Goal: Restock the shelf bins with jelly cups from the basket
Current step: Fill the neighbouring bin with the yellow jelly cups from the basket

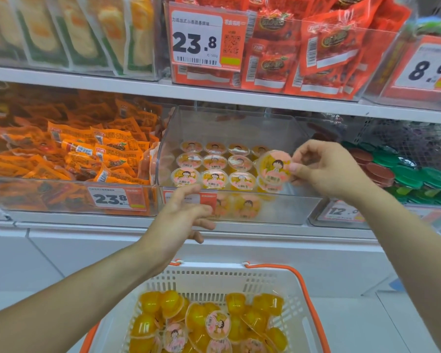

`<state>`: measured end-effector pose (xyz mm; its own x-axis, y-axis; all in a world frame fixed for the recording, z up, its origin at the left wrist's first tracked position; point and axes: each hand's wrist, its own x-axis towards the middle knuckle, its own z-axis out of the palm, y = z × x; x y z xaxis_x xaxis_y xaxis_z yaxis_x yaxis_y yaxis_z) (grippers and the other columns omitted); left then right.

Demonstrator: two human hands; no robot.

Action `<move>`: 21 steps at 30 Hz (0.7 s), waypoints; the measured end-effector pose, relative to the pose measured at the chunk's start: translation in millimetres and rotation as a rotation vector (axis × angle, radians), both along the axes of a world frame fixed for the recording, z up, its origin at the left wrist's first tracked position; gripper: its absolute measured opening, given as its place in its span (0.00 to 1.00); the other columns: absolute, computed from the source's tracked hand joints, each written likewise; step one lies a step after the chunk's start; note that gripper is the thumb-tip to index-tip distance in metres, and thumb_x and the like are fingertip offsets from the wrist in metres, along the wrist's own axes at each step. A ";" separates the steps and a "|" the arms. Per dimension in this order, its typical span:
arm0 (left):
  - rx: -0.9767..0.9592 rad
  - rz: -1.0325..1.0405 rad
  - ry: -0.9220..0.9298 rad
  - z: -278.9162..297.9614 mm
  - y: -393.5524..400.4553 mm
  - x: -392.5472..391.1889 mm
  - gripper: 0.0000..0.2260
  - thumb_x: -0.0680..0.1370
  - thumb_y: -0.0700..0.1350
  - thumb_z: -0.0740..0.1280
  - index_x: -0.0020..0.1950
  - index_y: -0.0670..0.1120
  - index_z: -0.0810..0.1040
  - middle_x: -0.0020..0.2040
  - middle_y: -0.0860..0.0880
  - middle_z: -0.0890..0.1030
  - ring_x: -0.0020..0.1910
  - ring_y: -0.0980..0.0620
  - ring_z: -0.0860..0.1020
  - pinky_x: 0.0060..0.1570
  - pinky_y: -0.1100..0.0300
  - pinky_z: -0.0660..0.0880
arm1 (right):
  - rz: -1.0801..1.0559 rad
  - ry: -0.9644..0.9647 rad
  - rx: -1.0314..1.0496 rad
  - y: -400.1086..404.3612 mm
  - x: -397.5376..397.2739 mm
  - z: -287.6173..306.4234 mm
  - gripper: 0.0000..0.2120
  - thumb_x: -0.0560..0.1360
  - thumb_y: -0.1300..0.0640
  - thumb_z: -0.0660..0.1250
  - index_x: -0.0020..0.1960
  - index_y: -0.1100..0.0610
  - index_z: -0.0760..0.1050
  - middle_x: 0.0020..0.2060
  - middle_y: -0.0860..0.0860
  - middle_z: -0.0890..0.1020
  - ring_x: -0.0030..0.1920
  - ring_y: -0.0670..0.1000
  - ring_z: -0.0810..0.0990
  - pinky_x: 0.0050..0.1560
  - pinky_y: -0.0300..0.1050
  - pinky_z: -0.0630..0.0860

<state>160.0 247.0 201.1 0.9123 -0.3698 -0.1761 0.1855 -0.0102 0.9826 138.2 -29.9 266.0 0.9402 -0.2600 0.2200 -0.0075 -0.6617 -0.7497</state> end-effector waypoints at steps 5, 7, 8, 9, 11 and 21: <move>0.080 -0.022 -0.093 -9.1 -3.8 1.2 0.23 0.78 0.37 0.67 0.69 0.58 0.71 0.52 0.44 0.82 0.47 0.48 0.84 0.40 0.54 0.76 | -0.016 0.243 -0.401 -10.0 6.7 -13.8 0.05 0.72 0.60 0.75 0.41 0.55 0.78 0.36 0.50 0.84 0.34 0.44 0.81 0.32 0.28 0.71; 0.084 -0.026 -0.095 -10.4 -4.9 1.8 0.23 0.78 0.36 0.67 0.68 0.57 0.72 0.53 0.44 0.82 0.47 0.47 0.84 0.40 0.53 0.77 | 0.023 0.333 -0.397 -9.4 11.8 -12.6 0.06 0.72 0.60 0.75 0.41 0.55 0.78 0.33 0.47 0.82 0.29 0.39 0.78 0.27 0.25 0.66; 0.085 -0.024 -0.098 -11.5 -5.1 2.3 0.23 0.78 0.36 0.67 0.67 0.57 0.72 0.53 0.44 0.82 0.47 0.47 0.84 0.40 0.53 0.77 | 0.027 0.366 -0.380 -9.7 14.8 -11.8 0.06 0.72 0.61 0.75 0.40 0.55 0.78 0.30 0.45 0.80 0.26 0.39 0.76 0.25 0.25 0.65; 0.087 -0.022 -0.101 -12.6 -4.8 3.2 0.23 0.78 0.35 0.67 0.67 0.57 0.72 0.53 0.43 0.82 0.47 0.47 0.84 0.40 0.53 0.77 | 0.023 0.397 -0.353 -10.3 17.5 -11.1 0.06 0.72 0.62 0.74 0.40 0.55 0.78 0.26 0.43 0.79 0.23 0.39 0.76 0.24 0.26 0.65; 0.085 -0.020 -0.106 -14.9 -3.6 5.3 0.23 0.77 0.35 0.67 0.66 0.58 0.73 0.53 0.43 0.81 0.47 0.46 0.84 0.40 0.52 0.77 | 0.005 0.473 -0.300 -11.8 22.2 -9.0 0.06 0.73 0.65 0.71 0.39 0.57 0.79 0.21 0.42 0.77 0.20 0.40 0.74 0.22 0.28 0.66; 0.096 -0.032 -0.155 -24.1 -3.6 11.3 0.26 0.76 0.34 0.68 0.63 0.62 0.72 0.52 0.43 0.81 0.50 0.44 0.83 0.44 0.49 0.78 | 0.029 0.704 -0.496 -6.2 29.8 -5.3 0.09 0.75 0.56 0.66 0.48 0.60 0.83 0.38 0.53 0.80 0.39 0.56 0.77 0.41 0.43 0.73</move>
